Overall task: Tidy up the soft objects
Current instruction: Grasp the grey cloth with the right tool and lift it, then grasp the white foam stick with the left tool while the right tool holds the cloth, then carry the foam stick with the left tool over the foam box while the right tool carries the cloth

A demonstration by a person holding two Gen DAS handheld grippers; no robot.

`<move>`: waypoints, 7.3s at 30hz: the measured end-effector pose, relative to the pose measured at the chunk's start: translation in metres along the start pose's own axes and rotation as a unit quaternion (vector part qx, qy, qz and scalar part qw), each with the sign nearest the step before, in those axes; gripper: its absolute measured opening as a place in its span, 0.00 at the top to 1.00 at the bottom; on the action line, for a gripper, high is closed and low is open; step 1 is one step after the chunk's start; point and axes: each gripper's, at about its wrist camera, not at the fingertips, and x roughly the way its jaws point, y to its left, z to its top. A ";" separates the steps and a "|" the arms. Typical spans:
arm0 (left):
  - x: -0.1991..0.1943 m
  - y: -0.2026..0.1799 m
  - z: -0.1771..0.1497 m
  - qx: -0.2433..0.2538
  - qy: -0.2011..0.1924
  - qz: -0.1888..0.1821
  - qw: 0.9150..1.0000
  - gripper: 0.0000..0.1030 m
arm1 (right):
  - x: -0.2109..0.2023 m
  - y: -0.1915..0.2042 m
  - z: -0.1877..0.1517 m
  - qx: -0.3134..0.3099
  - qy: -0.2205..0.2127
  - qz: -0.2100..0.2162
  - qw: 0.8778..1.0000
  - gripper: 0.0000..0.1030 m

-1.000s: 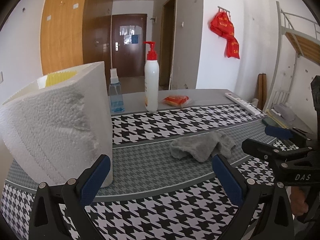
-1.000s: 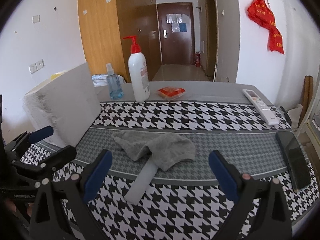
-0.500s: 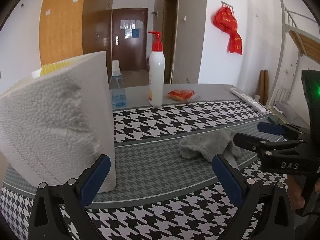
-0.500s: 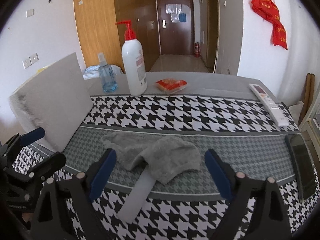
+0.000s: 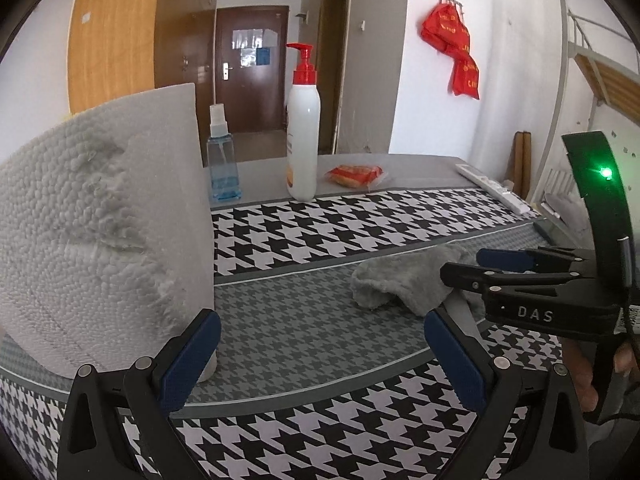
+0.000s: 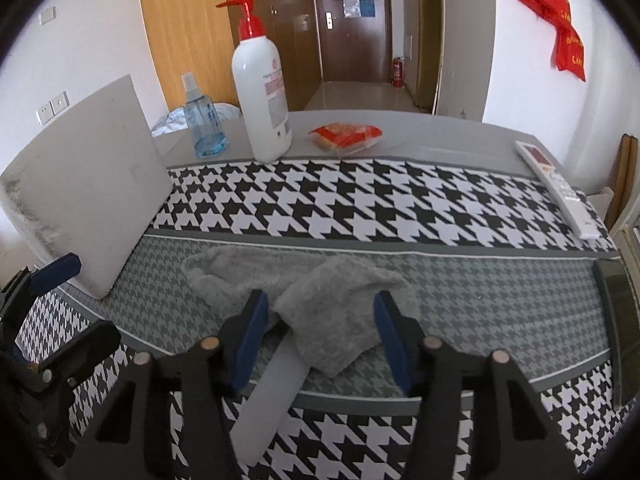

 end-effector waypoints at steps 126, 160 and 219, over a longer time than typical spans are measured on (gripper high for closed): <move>-0.014 -0.066 0.004 0.059 0.006 -0.059 0.996 0.81 | -0.094 -0.056 -0.061 0.081 -0.068 -0.061 0.992 0.90; -0.071 -0.045 0.032 0.064 -0.069 -0.037 0.995 0.81 | -0.148 -0.016 -0.031 0.042 -0.152 -0.050 0.986 0.90; -0.109 0.038 0.094 0.000 -0.133 0.076 0.988 0.81 | -0.148 0.067 0.062 -0.028 -0.211 0.051 0.976 0.90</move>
